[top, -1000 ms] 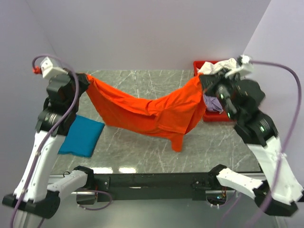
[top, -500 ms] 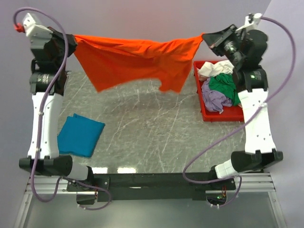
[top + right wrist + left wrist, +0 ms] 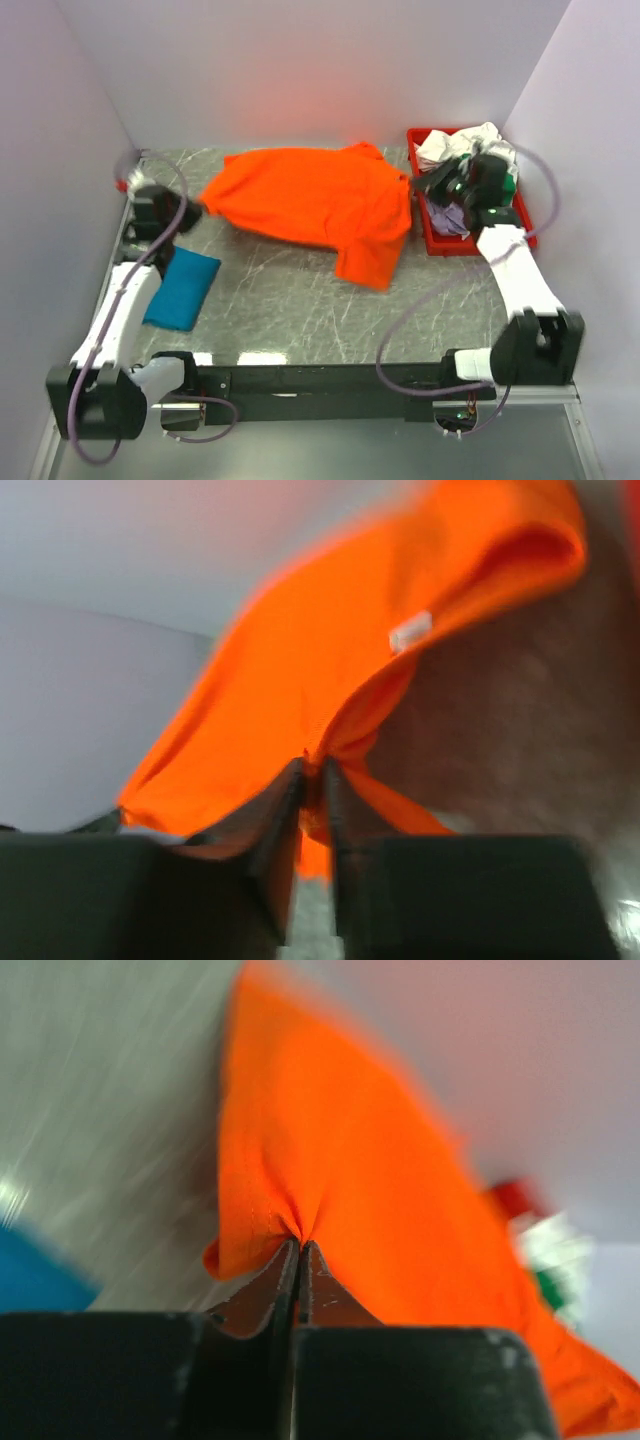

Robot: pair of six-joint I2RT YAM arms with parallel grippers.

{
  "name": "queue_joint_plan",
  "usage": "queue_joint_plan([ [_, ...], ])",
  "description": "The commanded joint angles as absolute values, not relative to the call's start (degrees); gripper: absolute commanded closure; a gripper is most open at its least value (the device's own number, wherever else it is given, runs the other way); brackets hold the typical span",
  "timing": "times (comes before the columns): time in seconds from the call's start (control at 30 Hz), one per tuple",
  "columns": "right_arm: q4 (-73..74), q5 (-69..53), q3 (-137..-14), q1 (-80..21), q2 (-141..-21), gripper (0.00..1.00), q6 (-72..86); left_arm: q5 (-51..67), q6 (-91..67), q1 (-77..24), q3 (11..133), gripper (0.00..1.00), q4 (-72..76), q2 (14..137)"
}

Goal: Fold and stack the t-shirts
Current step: Flatten the tshirt out

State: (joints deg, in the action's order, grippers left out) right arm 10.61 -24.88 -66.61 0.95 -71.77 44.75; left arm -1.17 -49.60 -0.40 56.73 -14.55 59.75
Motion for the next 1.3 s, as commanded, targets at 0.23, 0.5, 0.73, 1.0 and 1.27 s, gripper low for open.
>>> queue_joint_plan([
  [0.23,4.65,-21.82,-48.96,0.36,-77.36,0.42,40.61,6.94,-65.29,-0.18,25.24,0.50,2.08,62.58],
  [0.5,5.72,-10.99,-42.82,-13.26,-70.23,0.40,38.93,-1.65,-66.27,-0.26,24.00,0.38,-1.48,63.46],
  [0.73,2.73,-11.69,-39.64,-16.79,-72.42,0.40,39.11,-7.82,-66.36,3.06,22.59,0.17,-5.18,59.94],
  [1.0,2.37,-12.92,-38.67,-17.75,-72.86,0.40,38.41,-5.63,-63.64,11.68,23.73,0.11,-4.30,63.28],
  [1.27,3.60,-12.13,-38.23,-17.75,-72.16,0.41,37.35,-0.80,-62.23,17.58,23.73,0.12,-2.02,64.07],
])
